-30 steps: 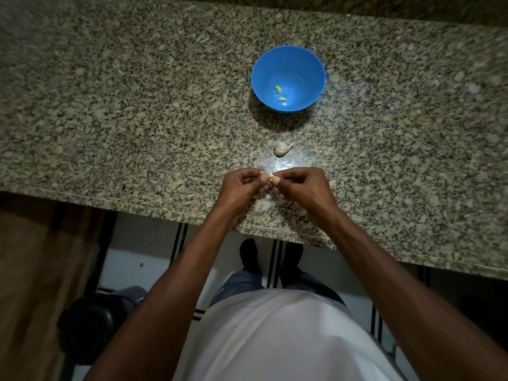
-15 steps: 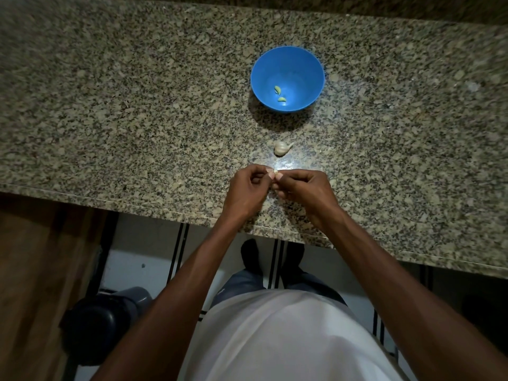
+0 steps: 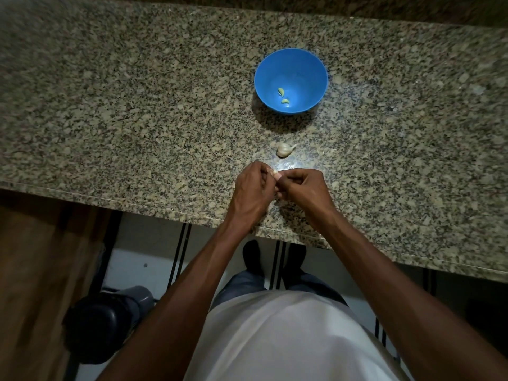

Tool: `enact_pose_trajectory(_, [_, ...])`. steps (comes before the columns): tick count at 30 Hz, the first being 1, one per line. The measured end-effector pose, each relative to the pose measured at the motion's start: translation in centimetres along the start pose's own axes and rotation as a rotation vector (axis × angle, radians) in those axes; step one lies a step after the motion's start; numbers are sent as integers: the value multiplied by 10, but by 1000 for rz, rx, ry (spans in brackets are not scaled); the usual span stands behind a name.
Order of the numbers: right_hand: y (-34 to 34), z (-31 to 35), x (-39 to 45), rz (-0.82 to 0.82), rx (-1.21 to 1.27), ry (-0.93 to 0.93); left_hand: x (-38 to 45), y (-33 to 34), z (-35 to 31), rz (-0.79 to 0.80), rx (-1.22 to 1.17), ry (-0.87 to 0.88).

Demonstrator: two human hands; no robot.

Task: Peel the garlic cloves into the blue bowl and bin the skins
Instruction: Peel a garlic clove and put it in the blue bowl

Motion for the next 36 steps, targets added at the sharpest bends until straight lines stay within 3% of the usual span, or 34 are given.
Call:
enact_pose_trajectory(7, [0, 1, 1, 26, -75, -12, 5, 4, 5, 8, 113, 112])
enact_pose_trajectory(12, [-2, -8, -2, 69, -45, 28, 14, -3, 14, -33, 92, 54])
enact_pose_trajectory(16, [-5, -13, -4, 72, 3, 69, 16, -9, 27, 19, -113, -77])
enact_pose_trajectory(22, [-9, -8, 0, 91, -88, 43, 5, -7, 25, 188, -496, -91])
enact_pose_trajectory(27, [-6, -2, -1, 170, -130, 37, 8, -7, 26, 84, -408, -121])
enact_pose_trajectory(31, [-5, 0, -5, 141, 21, 92, 10, -7, 23, 23, -362, -118])
enact_pose_trajectory(36, [-13, 2, 3, 179, -131, 76, 12, -12, 27, 140, -364, -124])
Point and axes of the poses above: each hand's wrist, its own x-axis towards the middle knuckle, its own y-axis out of the palm, z = x × y, the point moved 3 cm from there along x, towards the middle knuckle, and after that the axes turned 7 degrees about x, right-handed, at the moved point
